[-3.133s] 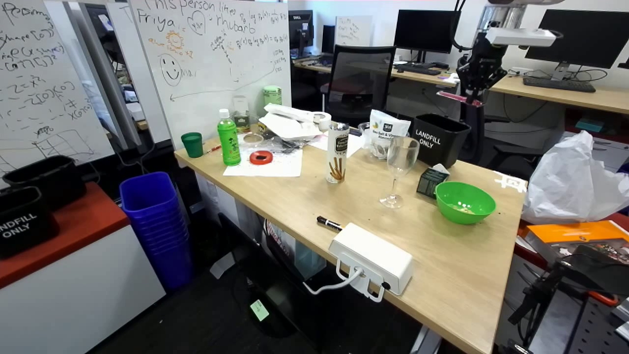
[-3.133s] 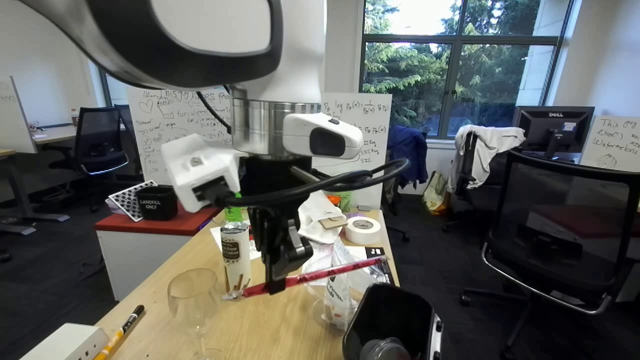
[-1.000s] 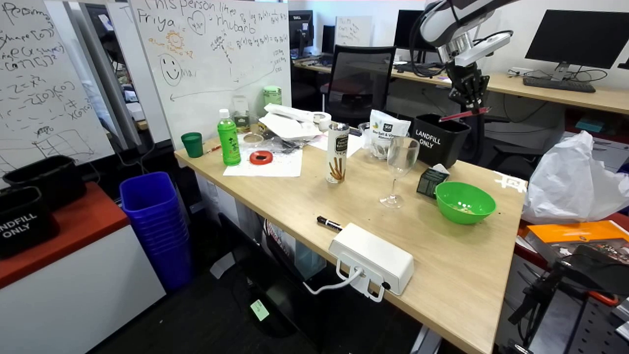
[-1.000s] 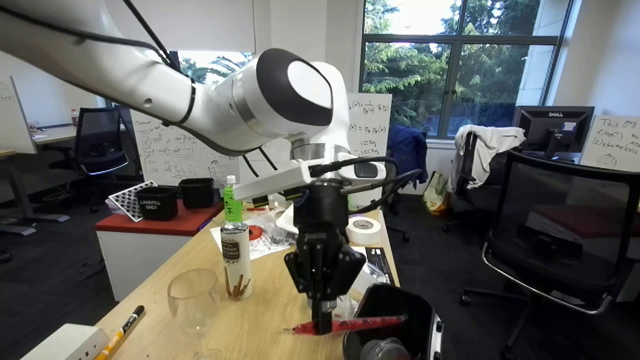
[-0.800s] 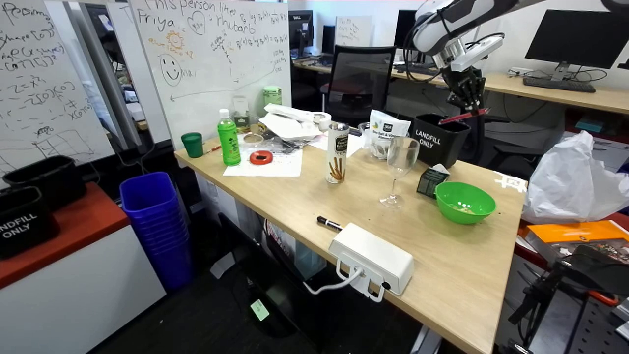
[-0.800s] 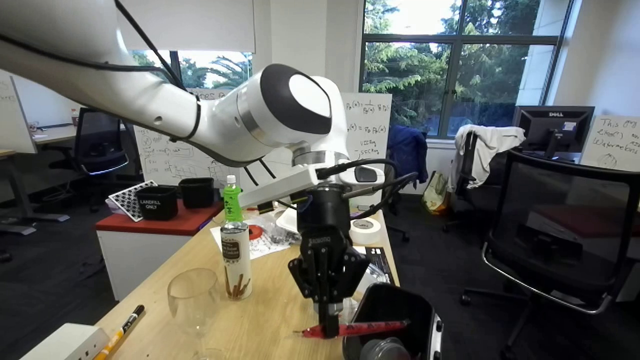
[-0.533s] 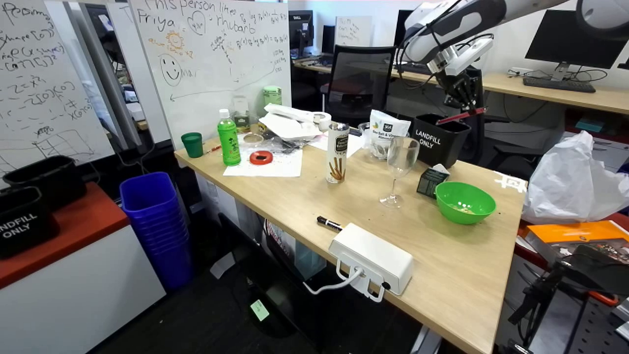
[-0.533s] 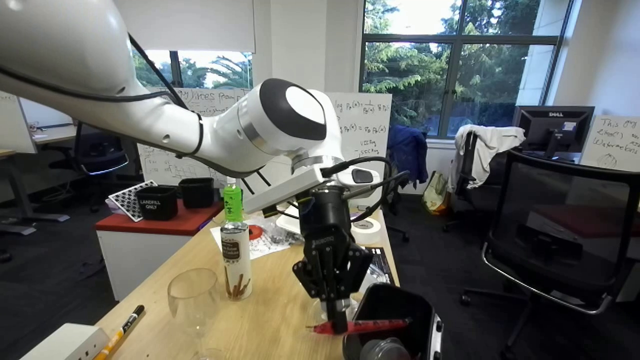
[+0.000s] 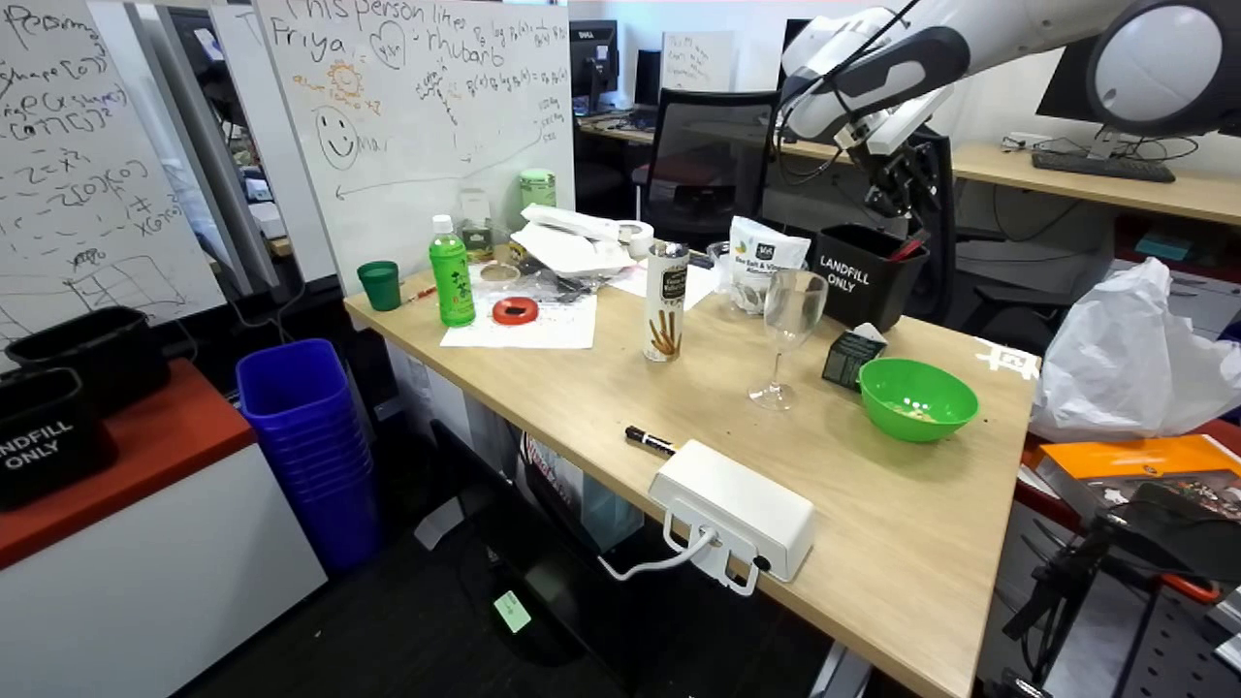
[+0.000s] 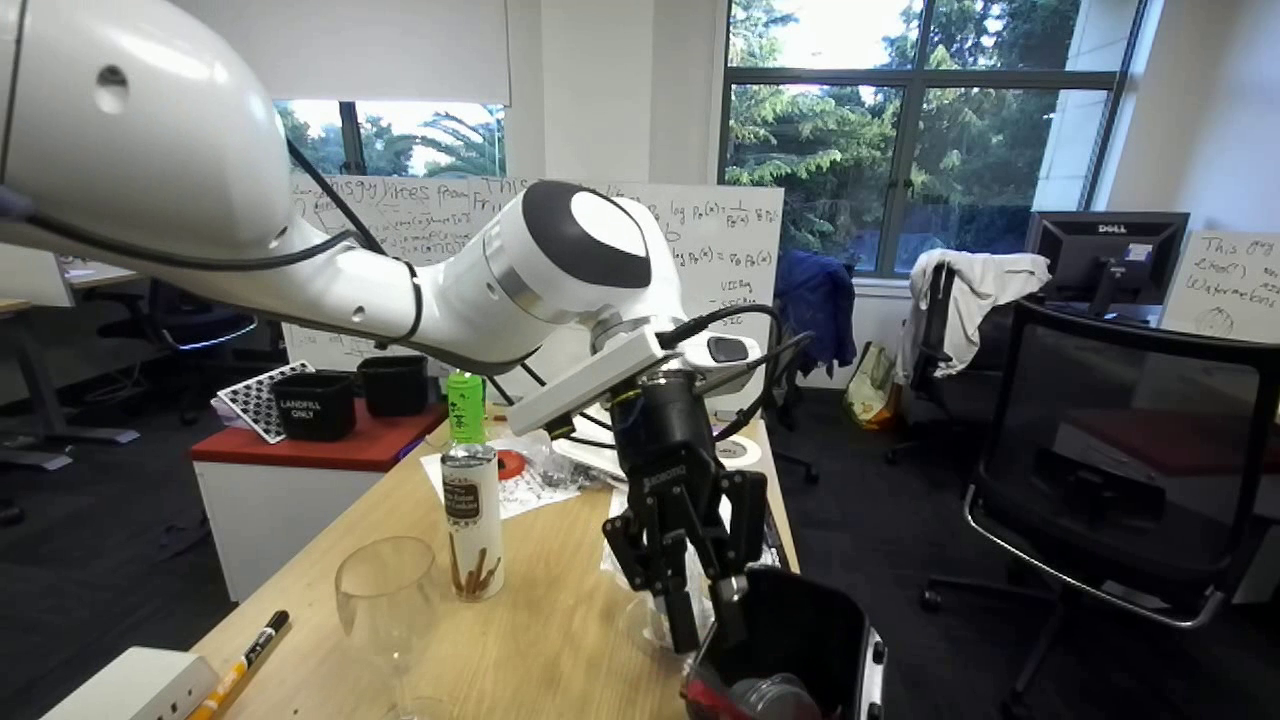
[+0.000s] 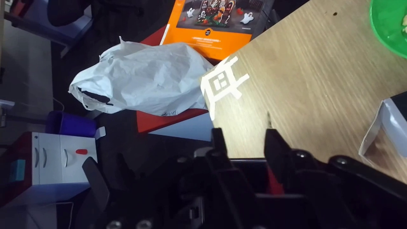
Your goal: Put the pencil in the bin
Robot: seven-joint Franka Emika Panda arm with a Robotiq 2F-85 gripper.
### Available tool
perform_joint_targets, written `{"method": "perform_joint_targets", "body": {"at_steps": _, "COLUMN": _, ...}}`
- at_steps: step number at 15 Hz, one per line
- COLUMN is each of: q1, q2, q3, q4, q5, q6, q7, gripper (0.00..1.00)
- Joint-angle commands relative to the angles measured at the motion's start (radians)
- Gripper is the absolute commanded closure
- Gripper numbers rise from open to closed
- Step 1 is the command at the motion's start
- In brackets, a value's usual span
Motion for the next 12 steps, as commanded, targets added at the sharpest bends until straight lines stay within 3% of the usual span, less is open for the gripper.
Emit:
{"method": "perform_joint_targets", "body": {"at_steps": 1, "q1": 0.0, "q2": 0.066, "q3": -0.02, "q4": 0.119, "q5": 0.002, "q6": -0.048, "q7": -0.033, "gripper": 0.31}}
{"method": "perform_joint_targets", "body": {"at_steps": 4, "q1": -0.008, "q2": 0.079, "q3": -0.018, "q4": 0.163, "q5": 0.017, "q6": -0.049, "q7": -0.029, "gripper": 0.09}}
{"method": "perform_joint_targets", "body": {"at_steps": 6, "q1": -0.017, "q2": 0.052, "q3": 0.002, "q4": 0.144, "q5": 0.027, "q6": -0.037, "q7": -0.021, "gripper": 0.0}}
{"method": "perform_joint_targets", "body": {"at_steps": 12, "q1": -0.039, "q2": -0.044, "q3": 0.048, "q4": 0.07, "q5": 0.139, "q6": -0.055, "q7": -0.034, "gripper": 0.0}}
